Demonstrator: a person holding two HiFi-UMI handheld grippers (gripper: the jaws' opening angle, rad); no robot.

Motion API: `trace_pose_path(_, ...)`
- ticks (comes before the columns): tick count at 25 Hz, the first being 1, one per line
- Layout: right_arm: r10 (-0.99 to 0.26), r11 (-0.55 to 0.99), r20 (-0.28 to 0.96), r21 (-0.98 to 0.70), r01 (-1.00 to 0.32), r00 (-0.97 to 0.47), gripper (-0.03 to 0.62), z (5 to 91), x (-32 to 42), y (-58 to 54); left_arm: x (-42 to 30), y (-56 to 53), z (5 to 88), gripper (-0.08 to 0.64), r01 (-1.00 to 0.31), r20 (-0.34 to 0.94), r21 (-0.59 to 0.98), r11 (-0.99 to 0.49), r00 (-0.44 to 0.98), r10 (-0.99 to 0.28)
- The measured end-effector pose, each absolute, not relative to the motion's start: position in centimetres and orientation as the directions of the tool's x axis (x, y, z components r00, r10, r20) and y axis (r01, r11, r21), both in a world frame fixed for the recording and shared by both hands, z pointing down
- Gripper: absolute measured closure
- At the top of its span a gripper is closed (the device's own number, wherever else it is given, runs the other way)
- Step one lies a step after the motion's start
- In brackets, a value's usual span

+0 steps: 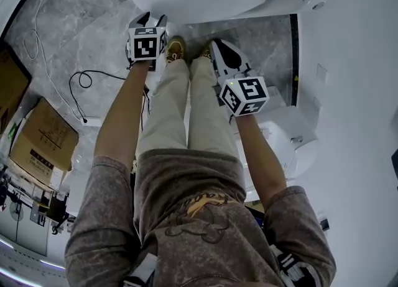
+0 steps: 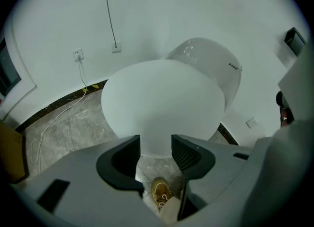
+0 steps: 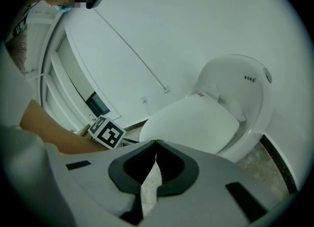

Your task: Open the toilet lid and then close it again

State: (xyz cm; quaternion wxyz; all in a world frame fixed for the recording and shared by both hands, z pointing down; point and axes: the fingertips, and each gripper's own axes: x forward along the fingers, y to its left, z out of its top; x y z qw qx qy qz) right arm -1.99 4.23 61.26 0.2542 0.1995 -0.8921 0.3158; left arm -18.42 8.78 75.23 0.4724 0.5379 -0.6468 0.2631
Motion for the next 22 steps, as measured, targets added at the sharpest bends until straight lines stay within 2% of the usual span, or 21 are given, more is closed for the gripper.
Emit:
trace_pose_path(4, -0.22, 0.73, 0.566, -0.445, -0.519, -0.795, 0.566, 57.2, -1.6, 3.1, -18.4, 7.9, 70.6, 0.36, -0.939, 0.869, 0.196, 0.284, 0.032, -0.495)
trace_pose_path(11, -0.296, 0.738, 0.495, -0.425, -0.525, -0.817, 0.566, 46.5, -1.8, 1.0, -19.7, 4.6, 56.4, 0.36, -0.925, 0.765, 0.242, 0.292, -0.003, -0.644)
trace_pose_path(18, -0.335, 0.767, 0.398, -0.41, -0.493, -0.854, 0.565, 35.2, -0.6, 0.0, -18.5, 3.4, 41.6, 0.36, -0.924, 0.663, 0.306, 0.23, 0.033, -0.748)
trace_pose_path(22, -0.355, 0.794, 0.338, -0.383, -0.472, -0.872, 0.566, 29.8, 0.2, 0.2, -16.5, 3.9, 33.9, 0.36, -0.933, 0.586, 0.336, 0.127, 0.101, -0.804)
